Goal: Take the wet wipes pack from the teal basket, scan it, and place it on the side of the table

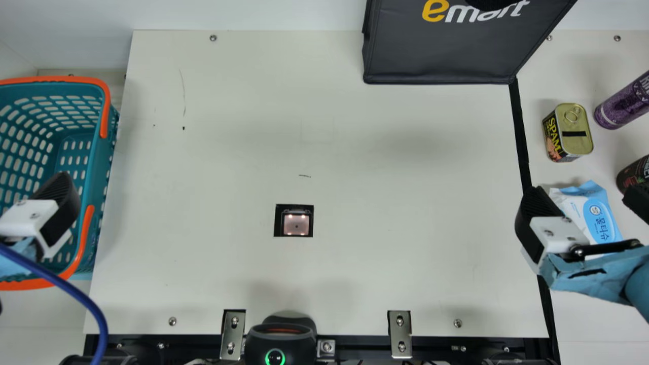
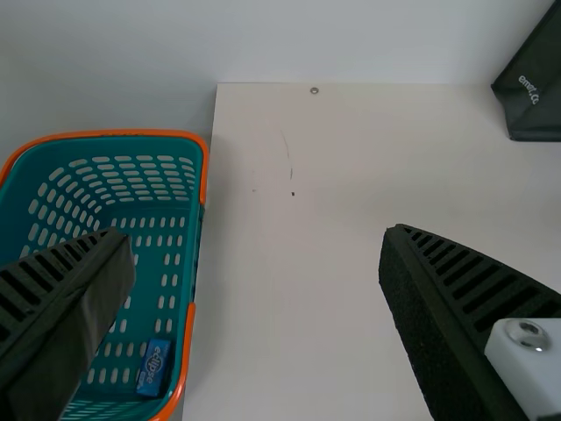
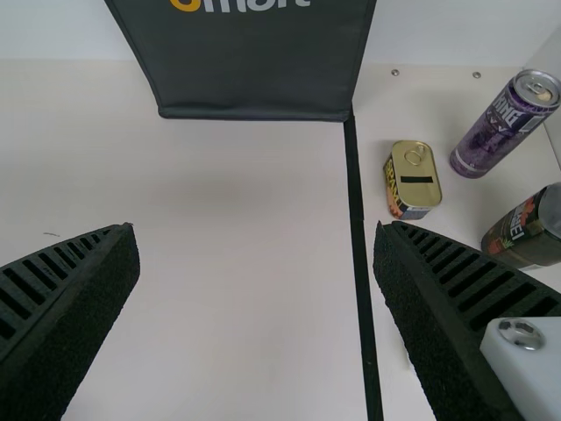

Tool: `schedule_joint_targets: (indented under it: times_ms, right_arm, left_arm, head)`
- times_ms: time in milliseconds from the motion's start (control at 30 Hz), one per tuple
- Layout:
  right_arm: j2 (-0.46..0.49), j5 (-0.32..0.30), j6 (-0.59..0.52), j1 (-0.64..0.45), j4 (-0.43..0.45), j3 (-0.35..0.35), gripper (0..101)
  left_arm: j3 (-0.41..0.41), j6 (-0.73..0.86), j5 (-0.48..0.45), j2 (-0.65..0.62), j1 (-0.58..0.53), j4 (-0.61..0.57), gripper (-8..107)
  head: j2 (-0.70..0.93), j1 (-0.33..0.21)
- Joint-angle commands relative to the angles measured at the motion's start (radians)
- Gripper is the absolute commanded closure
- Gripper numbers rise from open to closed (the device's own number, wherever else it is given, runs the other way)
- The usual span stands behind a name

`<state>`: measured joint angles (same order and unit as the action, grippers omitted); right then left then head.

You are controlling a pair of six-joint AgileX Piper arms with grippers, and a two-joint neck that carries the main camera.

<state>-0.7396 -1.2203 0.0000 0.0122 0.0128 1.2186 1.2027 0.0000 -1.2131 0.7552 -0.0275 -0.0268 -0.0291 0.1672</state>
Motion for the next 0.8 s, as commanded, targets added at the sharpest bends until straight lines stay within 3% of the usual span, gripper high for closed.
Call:
schedule_joint_targets:
  times_ms: [0, 767]
  right_arm:
    - [0.0, 0.0, 0.0, 0.0, 0.0, 0.0, 6]
    - [0.0, 0.001, 0.0, 0.0, 0.0, 0.0, 6]
  left_arm:
    - [0.0, 0.0, 0.0, 0.0, 0.0, 0.0, 9]
    - [0.0, 0.0, 0.0, 0.0, 0.0, 0.0, 9]
  head:
    - [0.002, -0.029]
    - [0.002, -0.029]
